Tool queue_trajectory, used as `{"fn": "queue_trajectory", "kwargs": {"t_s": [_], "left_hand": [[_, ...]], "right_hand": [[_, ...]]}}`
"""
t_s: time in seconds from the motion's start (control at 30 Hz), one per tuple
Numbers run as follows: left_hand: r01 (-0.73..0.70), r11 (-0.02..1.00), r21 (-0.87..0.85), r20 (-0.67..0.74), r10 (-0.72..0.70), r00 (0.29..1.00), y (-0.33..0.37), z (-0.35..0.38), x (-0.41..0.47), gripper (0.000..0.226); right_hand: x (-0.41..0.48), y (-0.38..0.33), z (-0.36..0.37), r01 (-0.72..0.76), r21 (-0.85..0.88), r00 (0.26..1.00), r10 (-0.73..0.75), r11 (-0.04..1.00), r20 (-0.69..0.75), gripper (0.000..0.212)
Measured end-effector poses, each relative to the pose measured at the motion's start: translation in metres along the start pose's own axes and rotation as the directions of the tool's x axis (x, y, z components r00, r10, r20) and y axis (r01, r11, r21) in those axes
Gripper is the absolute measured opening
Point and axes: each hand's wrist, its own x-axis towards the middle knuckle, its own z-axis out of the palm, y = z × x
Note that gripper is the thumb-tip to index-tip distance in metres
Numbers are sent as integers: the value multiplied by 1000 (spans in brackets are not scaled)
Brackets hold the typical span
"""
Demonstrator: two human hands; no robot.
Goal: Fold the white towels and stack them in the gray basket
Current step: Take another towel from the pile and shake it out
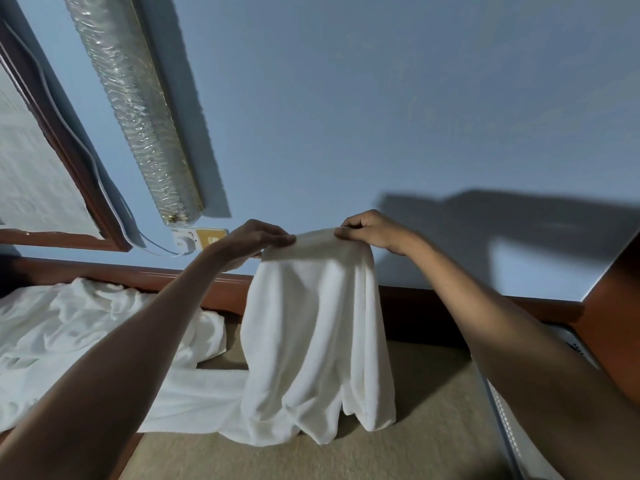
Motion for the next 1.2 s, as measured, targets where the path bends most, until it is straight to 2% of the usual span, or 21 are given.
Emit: {"fn": "queue_trajectory", "kwargs": {"t_s": [0.07,0.13,0.17,0.23,0.27,0.3,0.37,0.4,0.47,0.53,0.6,0.67,0.77,0.83,0.9,0.93,0.97,1.0,1.07,1.13,1.2], "left_hand": [[20,1000,-10,29,-19,999,-2,-3,-5,20],[48,999,17,90,-49,995,-6,-3,-9,19],[45,998,47,112,-50,992,-8,-1,-10,20],[4,995,104,116,-16,993,-6,6,-9,20],[-32,993,113,113,19,993,-3,11,-8,20],[-62,992,107,113,49,992,2,16,-6,20],[-106,989,105,125,93,988,13,23,-2,19],[-131,982,137,141,112,984,17,24,1,19],[-169,961,220,173,132,976,23,24,4,21],[-178,955,238,188,135,973,26,23,3,22],[-139,969,204,199,98,975,24,21,3,25],[-82,979,185,220,41,975,19,20,1,40],[-31,981,192,232,-15,973,9,18,-1,53],[-32,985,167,167,4,986,6,16,-4,37],[-57,989,140,76,46,996,7,11,-4,24],[-84,985,149,57,76,995,9,10,-3,22],[-112,979,169,58,104,993,13,11,-3,21],[-141,970,197,73,129,989,18,12,-1,20],[-190,943,274,91,171,981,30,18,3,16],[-211,916,343,96,189,977,38,19,5,11],[-193,924,330,105,167,980,37,16,7,12]], "right_hand": [[0,8,-7,-9,10,995,10,1000,-97,36],[-2,17,-12,-31,7,979,31,1000,-202,55],[-3,22,-12,-47,-3,972,45,999,-232,55],[-1,24,-9,-77,-45,973,65,996,-223,30],[-1,21,-7,-92,-75,983,79,993,-169,17],[-2,15,-3,-105,-100,992,98,989,-75,21],[-2,2,9,-125,-137,979,144,983,143,42],[-1,-2,13,-128,-128,963,154,983,222,42],[-2,-9,18,-125,-64,930,140,990,339,28],[-6,-14,17,-125,1,924,117,992,363,15],[-8,-12,11,-101,39,951,85,994,298,15],[-7,-10,3,-56,68,982,42,996,185,18],[-3,-7,-12,2,208,1000,-3,978,3,18],[-2,-4,-22,11,201,987,21,979,-159,20],[-1,3,-22,3,60,942,17,998,-334,21],[2,7,-19,-29,-9,931,24,1000,-364,17],[3,7,-15,-63,-36,946,48,997,-321,12],[4,6,-9,-104,-45,975,93,994,-204,18],[4,-4,3,-158,-76,981,165,985,101,44],[0,-15,9,-155,-66,944,168,986,283,33],[-4,-18,11,-147,17,927,132,989,352,21]]}}
